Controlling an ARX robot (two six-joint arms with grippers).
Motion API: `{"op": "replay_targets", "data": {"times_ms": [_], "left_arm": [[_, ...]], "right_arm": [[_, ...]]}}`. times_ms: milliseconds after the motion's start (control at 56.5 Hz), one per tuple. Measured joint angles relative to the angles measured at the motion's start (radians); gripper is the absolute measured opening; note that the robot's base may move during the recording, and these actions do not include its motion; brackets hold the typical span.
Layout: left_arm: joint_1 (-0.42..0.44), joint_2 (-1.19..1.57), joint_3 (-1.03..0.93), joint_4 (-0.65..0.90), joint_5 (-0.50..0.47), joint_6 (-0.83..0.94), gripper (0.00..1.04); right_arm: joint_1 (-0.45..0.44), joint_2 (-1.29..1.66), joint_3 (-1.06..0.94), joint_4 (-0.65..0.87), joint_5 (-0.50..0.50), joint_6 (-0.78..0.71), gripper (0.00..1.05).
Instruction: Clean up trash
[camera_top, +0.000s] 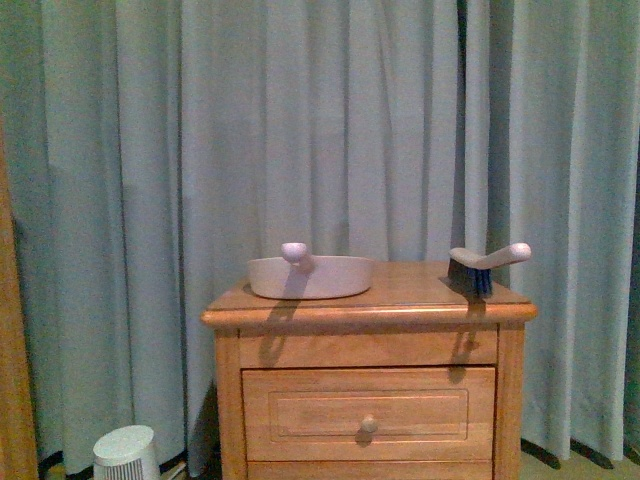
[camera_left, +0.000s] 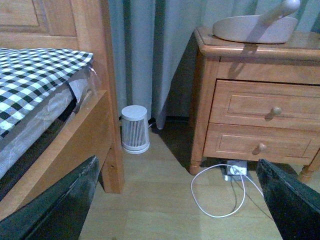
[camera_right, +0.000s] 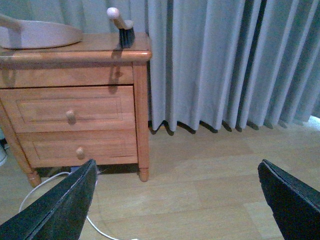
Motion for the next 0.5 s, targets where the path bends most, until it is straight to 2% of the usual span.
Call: {"op": "replay_targets", "data": {"times_ms": [496], "left_arm": [[0.000, 0.000, 0.000, 0.000, 0.000, 0.000, 0.97]], "right_arm": [[0.000, 0.000, 0.000, 0.000, 0.000, 0.000, 0.97]]}}
